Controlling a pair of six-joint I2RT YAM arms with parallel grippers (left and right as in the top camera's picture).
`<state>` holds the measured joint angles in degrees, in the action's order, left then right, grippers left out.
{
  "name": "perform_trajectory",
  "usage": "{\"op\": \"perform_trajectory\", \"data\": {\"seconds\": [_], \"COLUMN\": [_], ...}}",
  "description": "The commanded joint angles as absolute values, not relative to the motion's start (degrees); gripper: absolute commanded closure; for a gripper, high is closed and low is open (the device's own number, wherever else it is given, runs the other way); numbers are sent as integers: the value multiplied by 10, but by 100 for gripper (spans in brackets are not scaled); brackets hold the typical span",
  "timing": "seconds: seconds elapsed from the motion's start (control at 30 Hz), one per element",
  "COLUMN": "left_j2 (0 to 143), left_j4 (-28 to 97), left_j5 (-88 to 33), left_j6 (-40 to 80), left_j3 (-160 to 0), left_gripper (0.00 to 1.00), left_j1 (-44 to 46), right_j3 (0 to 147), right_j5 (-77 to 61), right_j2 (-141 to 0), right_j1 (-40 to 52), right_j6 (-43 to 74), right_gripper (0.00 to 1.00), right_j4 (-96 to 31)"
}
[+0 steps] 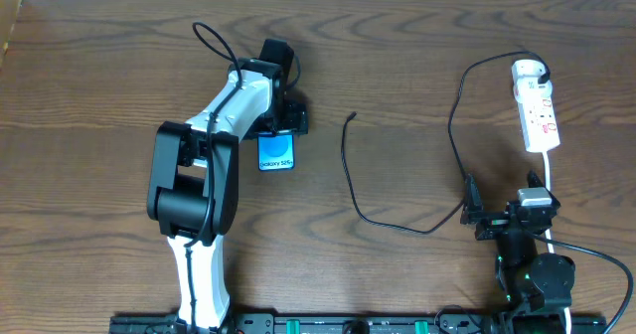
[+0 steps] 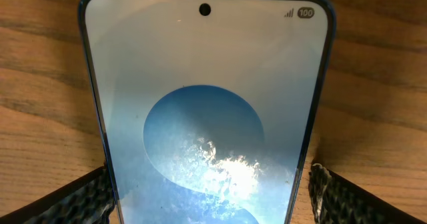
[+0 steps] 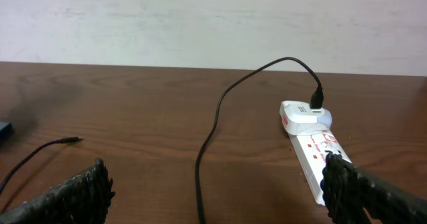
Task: Plug charger to phone and switch on socket
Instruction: 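Lower the left gripper and close it on the phone's top edge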
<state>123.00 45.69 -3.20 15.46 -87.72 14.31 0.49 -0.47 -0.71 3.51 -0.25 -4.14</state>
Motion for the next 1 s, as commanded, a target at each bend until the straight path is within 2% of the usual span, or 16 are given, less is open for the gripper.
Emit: {"op": "perform_trajectory", "data": {"seconds": [0.0, 0.53, 0.63, 0.97], "left_j2": [1249, 1249, 1249, 1249], "left_j4": [457, 436, 436, 482], "left_j5": [-34, -36, -36, -36], "left_j6": [178, 177, 178, 177], "left_j3": [-856, -856, -856, -856], "left_gripper": [7, 6, 11, 11], "left_j1": [148, 148, 148, 148], "right_j3": [3, 3, 3, 3], "right_j5": [-8, -8, -8, -8], "right_j2": [-4, -4, -4, -4], "right_j1": [38, 38, 38, 38], "right_j6": [6, 6, 6, 6], "right_gripper": [1, 1, 1, 1], "right_j4": [-43, -43, -43, -43]}}
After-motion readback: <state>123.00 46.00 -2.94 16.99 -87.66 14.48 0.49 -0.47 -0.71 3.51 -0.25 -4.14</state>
